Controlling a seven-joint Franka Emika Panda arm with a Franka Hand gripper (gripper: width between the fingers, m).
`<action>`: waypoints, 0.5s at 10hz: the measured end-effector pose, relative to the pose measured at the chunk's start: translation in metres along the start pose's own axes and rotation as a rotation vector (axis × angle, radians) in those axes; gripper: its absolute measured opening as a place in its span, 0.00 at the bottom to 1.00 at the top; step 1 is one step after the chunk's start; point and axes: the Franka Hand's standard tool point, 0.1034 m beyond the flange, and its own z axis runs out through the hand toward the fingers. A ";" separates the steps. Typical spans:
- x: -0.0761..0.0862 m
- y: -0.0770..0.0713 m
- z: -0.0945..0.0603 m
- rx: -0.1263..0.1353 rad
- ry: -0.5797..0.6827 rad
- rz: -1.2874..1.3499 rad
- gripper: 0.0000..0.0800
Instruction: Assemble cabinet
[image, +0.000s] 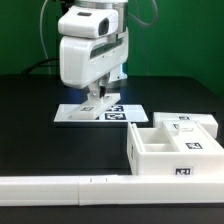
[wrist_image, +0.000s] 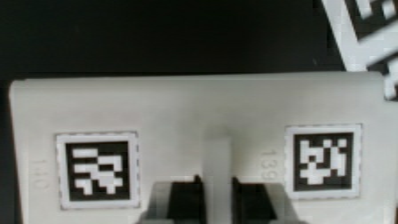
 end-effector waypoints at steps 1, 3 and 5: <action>-0.004 0.001 0.001 0.000 -0.006 -0.055 0.08; 0.004 0.000 0.000 -0.019 -0.018 -0.297 0.08; 0.047 -0.010 -0.012 -0.079 -0.034 -0.595 0.08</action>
Offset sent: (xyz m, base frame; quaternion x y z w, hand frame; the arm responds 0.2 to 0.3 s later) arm 0.0209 0.0826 0.0205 -0.0585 0.0292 -0.4491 0.8911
